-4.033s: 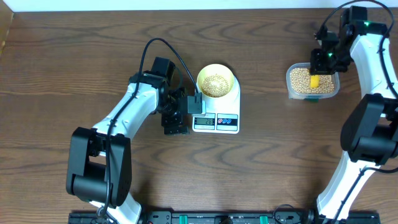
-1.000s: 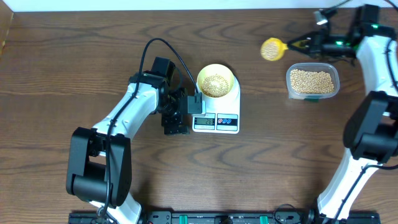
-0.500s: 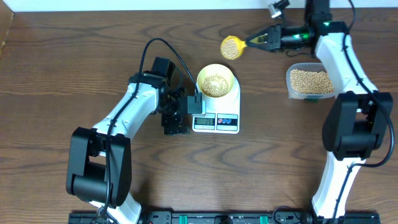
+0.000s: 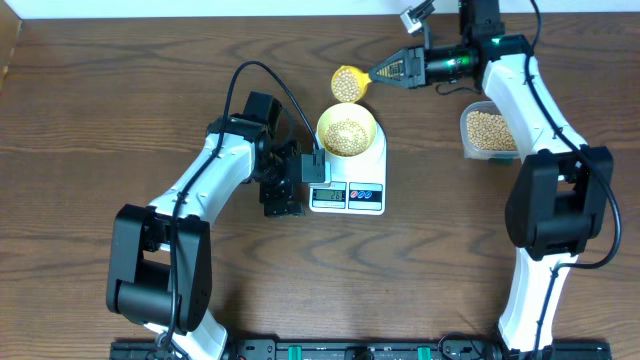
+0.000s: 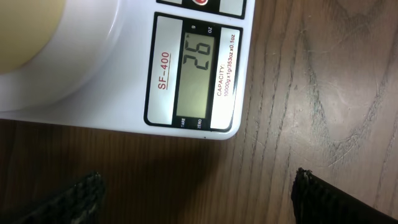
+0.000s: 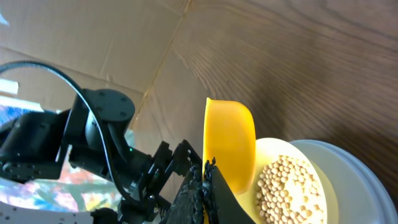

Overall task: Scoop item into bowl and weigh 50g on scale
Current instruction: 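Tilt the scoop over the yellow bowl to pour soybeans in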

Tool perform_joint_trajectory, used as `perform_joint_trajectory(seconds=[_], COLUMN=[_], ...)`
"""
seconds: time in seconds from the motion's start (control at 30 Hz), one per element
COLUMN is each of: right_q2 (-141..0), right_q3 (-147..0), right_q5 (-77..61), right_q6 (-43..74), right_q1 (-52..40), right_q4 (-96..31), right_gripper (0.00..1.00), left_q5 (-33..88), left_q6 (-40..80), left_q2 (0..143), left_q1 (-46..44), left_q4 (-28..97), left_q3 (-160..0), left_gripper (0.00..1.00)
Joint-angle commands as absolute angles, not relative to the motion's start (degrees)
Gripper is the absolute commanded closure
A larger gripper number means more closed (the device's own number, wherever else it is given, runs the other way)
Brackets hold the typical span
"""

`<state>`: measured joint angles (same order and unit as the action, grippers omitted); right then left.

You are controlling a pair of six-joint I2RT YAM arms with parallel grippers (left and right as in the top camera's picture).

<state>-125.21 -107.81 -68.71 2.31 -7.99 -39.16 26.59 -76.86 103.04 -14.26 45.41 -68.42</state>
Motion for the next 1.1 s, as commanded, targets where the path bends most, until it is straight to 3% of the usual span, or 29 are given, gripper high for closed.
perform_joint_trajectory(seconds=[0.0,0.57,1.07], right_q2=[-125.5,-123.3,-123.3], right_q3=[-108.0,-108.0,-108.0], right_q5=[-68.9,-66.9,-50.4], right_q6=[-0.5,-7.3,-20.9], right_q1=[-8.7,-8.7,-11.7], right_q4=[-39.0,-39.6,-46.1], right_gripper=[0.99,0.99,0.99], left_q5=[26.3,26.3,26.3], left_q6=[-76.8,-76.8,-76.8], left_q2=[101.8,101.8,101.8], left_q1=[-14.2,-14.2,-14.2], left_q4=[45.7,45.7,45.7], left_q3=[-67.7,-67.7,-67.7], left_gripper=[0.02,0.02,0.02])
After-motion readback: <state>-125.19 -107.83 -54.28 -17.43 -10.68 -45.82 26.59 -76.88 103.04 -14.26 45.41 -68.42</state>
